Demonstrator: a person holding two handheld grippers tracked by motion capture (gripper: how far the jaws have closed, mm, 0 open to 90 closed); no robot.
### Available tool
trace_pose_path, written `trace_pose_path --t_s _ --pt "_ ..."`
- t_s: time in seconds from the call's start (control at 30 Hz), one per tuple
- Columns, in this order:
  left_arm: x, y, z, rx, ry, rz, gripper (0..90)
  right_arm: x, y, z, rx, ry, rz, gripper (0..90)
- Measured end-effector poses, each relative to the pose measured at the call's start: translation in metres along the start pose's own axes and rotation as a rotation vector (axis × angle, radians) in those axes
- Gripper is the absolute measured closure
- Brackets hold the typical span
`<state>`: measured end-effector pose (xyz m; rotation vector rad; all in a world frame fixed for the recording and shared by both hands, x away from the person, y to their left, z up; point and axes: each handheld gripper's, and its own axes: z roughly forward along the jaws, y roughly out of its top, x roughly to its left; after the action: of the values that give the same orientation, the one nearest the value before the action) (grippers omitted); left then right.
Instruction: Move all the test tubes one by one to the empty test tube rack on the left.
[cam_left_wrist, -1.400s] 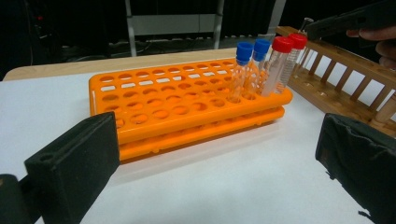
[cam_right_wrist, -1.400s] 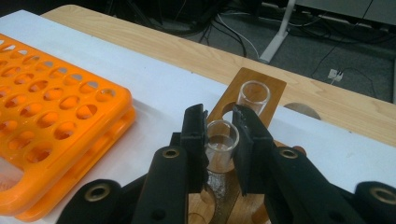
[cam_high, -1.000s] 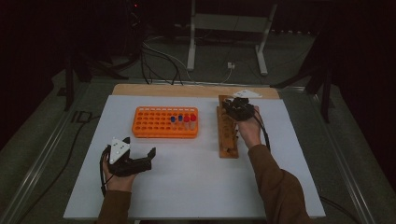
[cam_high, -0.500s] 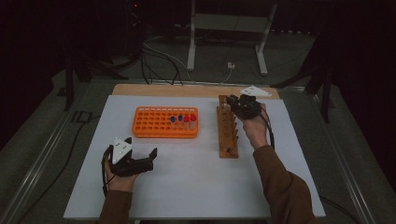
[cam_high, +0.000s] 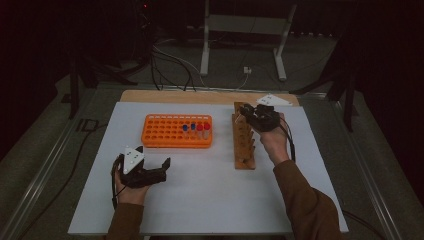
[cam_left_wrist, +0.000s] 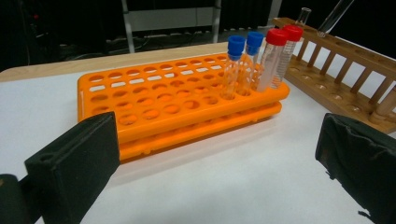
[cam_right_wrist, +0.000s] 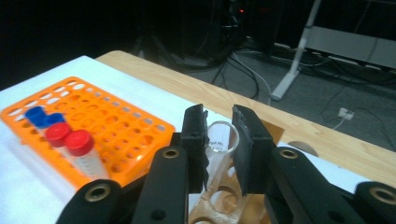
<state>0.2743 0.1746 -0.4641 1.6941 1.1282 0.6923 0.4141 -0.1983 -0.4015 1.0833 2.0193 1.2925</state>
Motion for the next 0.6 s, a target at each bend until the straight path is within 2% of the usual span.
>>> trace_pose_path --t_s 0.17,0.33,0.6 --pt "-0.01 0.008 0.008 0.008 -0.03 0.032 0.9 0.008 0.001 -0.005 0.004 0.048 -0.004 76.4" --pt "-0.023 0.017 0.019 0.0 -0.06 0.05 1.1 0.022 -0.004 -0.007 0.028 0.106 -0.02 76.3" --pt "-0.047 0.028 0.037 0.005 -0.148 0.072 8.6 0.045 -0.007 -0.01 0.035 0.193 -0.031 76.3"
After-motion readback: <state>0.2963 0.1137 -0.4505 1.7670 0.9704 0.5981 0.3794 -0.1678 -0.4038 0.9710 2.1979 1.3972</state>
